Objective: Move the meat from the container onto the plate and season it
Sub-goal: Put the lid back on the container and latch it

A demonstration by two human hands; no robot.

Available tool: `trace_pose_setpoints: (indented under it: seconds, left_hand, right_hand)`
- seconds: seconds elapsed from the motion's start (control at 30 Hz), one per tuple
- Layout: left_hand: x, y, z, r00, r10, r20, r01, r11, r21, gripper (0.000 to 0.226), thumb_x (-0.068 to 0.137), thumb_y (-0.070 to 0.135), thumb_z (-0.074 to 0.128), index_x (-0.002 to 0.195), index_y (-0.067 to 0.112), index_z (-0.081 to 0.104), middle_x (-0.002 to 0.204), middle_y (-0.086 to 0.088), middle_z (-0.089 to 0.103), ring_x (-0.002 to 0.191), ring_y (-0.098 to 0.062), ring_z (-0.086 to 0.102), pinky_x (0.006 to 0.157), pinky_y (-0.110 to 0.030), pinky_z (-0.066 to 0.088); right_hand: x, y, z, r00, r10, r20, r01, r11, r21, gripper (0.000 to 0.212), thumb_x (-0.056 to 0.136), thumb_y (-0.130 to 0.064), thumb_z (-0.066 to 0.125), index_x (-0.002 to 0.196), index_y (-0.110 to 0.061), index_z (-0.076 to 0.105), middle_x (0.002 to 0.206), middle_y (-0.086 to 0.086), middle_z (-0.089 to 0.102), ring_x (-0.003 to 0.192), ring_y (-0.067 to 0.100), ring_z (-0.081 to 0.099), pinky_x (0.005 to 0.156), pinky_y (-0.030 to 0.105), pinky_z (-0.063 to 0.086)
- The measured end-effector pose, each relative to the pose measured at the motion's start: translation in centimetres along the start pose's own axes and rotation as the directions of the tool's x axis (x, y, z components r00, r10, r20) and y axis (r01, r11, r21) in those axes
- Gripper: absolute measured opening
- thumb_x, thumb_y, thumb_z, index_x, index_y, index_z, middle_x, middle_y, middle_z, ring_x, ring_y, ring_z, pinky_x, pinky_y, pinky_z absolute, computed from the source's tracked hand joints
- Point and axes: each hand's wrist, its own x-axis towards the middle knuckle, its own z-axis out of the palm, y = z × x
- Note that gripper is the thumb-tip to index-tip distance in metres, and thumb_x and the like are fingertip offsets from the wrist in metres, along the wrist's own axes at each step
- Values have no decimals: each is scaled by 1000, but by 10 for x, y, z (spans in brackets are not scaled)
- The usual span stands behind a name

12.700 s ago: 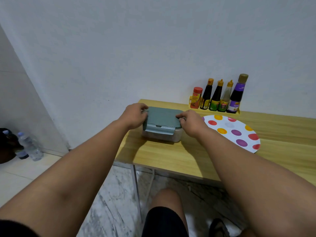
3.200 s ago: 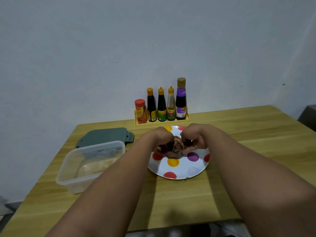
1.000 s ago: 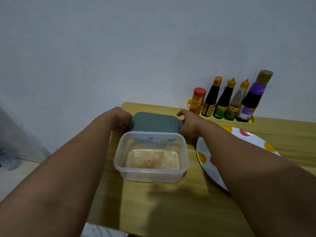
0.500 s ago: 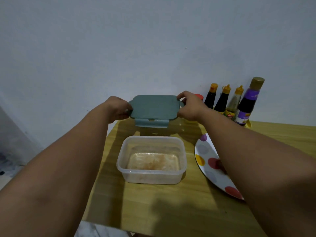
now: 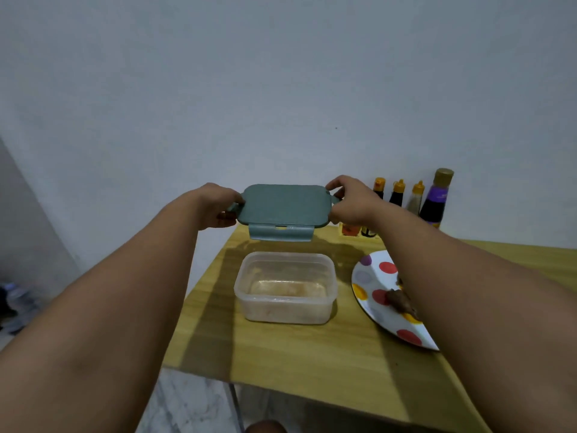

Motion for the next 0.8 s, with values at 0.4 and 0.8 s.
trace_pose_setpoints:
  seconds: [0.4, 0.8]
  left_hand:
    - [-53, -32, -1, 993, -72, 98, 65, 995, 72, 14, 91, 9, 69, 98, 1, 60, 93, -13, 57, 73, -23, 58, 71, -33, 57]
    - [-60, -67, 11, 979, -146, 142, 119, 976, 183, 33, 86, 12, 76, 112, -4, 63, 98, -15, 63, 78, -24, 62, 80, -36, 60]
  right_hand:
    - [-52, 10, 9, 989, 90, 120, -85, 995, -47, 65, 73, 6, 70, 131, -16, 51, 96, 2, 58, 85, 18, 61, 76, 35, 57]
    - [-64, 36, 30, 961, 178, 211, -169, 984, -57, 61, 72, 10, 68, 127, -14, 53, 110, 13, 60, 100, 31, 62, 89, 47, 56]
